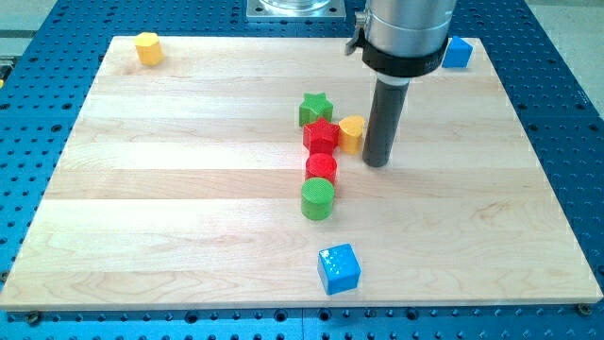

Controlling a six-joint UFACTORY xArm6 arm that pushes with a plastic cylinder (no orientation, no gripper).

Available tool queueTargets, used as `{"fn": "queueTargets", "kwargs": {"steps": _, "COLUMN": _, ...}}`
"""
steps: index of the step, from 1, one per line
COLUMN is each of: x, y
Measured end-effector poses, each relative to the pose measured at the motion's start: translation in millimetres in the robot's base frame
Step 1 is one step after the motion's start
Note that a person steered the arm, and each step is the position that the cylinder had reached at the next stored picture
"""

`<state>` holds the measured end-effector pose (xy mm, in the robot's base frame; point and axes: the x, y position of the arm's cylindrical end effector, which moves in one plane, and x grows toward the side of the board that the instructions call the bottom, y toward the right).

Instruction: Move the cube to the left side

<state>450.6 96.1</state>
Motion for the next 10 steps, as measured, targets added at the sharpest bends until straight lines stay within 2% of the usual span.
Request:
{"fn": "queueTargets", "kwargs": {"steps": 4, "x": 30, "y": 9}}
{"fn": "queueTargets", "kwargs": {"steps": 5, "x": 64, "y": 9}}
{"fn": "queueTargets", "kwargs": {"steps": 7, "x": 167, "y": -35}}
{"fn": "queueTargets", "kwargs": {"steps": 10, "x": 167, "y": -81}}
